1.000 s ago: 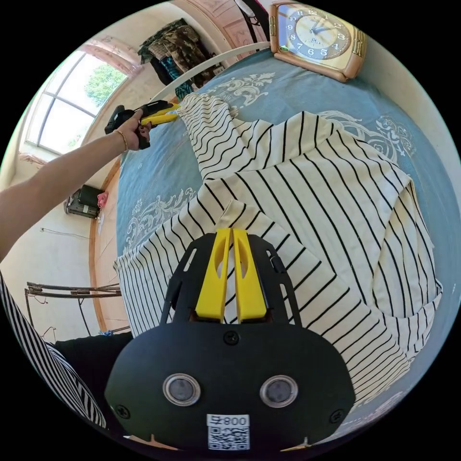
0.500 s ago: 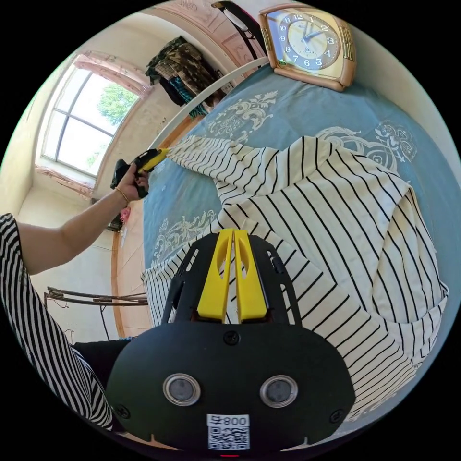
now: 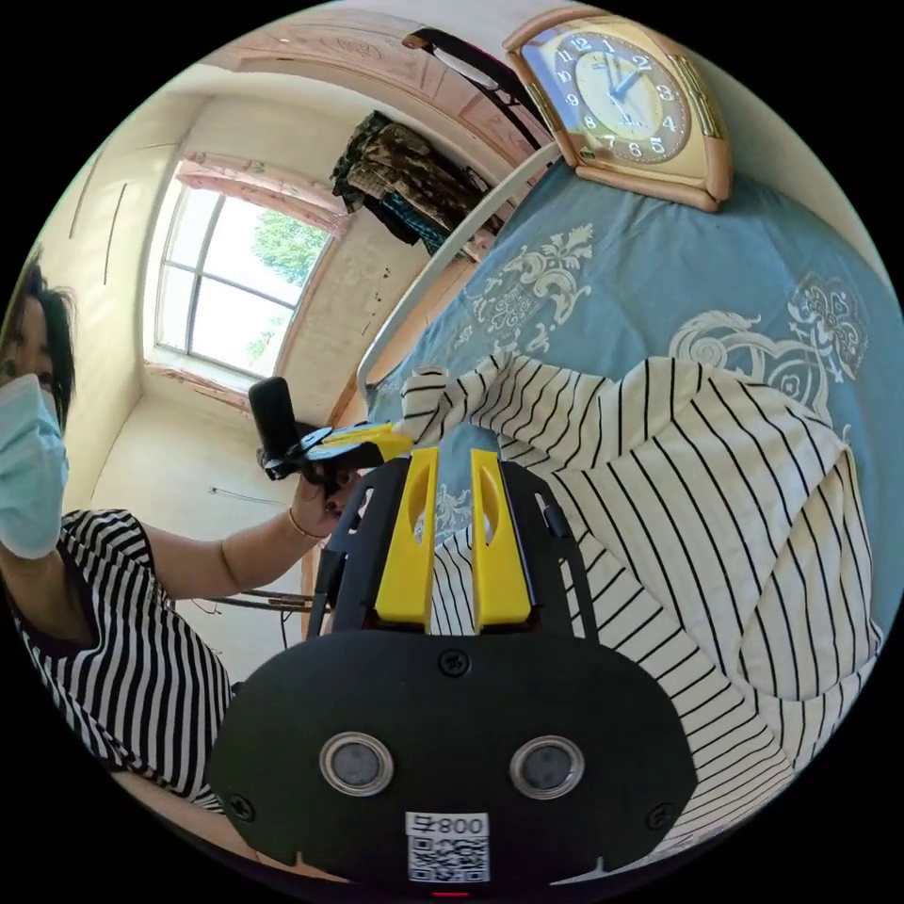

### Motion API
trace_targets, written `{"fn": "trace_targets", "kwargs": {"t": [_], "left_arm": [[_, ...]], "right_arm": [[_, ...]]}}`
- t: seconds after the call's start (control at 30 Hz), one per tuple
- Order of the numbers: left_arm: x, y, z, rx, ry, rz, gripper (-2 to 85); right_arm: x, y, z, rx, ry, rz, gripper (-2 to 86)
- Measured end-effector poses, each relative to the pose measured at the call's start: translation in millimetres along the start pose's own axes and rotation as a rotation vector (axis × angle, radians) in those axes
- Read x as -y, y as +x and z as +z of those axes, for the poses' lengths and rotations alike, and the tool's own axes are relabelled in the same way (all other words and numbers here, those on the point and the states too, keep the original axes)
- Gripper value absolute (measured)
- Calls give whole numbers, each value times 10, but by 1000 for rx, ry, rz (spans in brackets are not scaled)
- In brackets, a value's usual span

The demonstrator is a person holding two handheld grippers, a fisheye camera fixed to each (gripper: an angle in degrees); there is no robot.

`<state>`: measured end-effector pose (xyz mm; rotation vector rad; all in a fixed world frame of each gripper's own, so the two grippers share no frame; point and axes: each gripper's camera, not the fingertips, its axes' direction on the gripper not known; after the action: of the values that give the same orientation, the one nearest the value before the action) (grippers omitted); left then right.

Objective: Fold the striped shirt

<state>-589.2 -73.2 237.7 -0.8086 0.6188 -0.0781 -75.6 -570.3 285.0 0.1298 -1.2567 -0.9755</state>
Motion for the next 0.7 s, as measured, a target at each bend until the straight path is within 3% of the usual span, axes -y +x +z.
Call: {"fn": "trace_targets", "kwargs": {"t": [0.07, 0.23, 0.5, 0.7], "left_arm": [[-139, 372, 349, 51, -116, 94, 6], [-415, 901, 738, 143, -200, 185, 7], [-618, 1630, 1056, 263, -263, 320, 8], [-715, 2141, 1271, 299, -288, 371, 8]], "right_arm": [[-107, 156, 44, -13, -56, 83, 76], [-296, 431, 112, 39, -88, 202, 90], [-222, 490, 40, 75, -60, 216, 110], [-185, 248, 7, -43, -100, 122, 110]]}}
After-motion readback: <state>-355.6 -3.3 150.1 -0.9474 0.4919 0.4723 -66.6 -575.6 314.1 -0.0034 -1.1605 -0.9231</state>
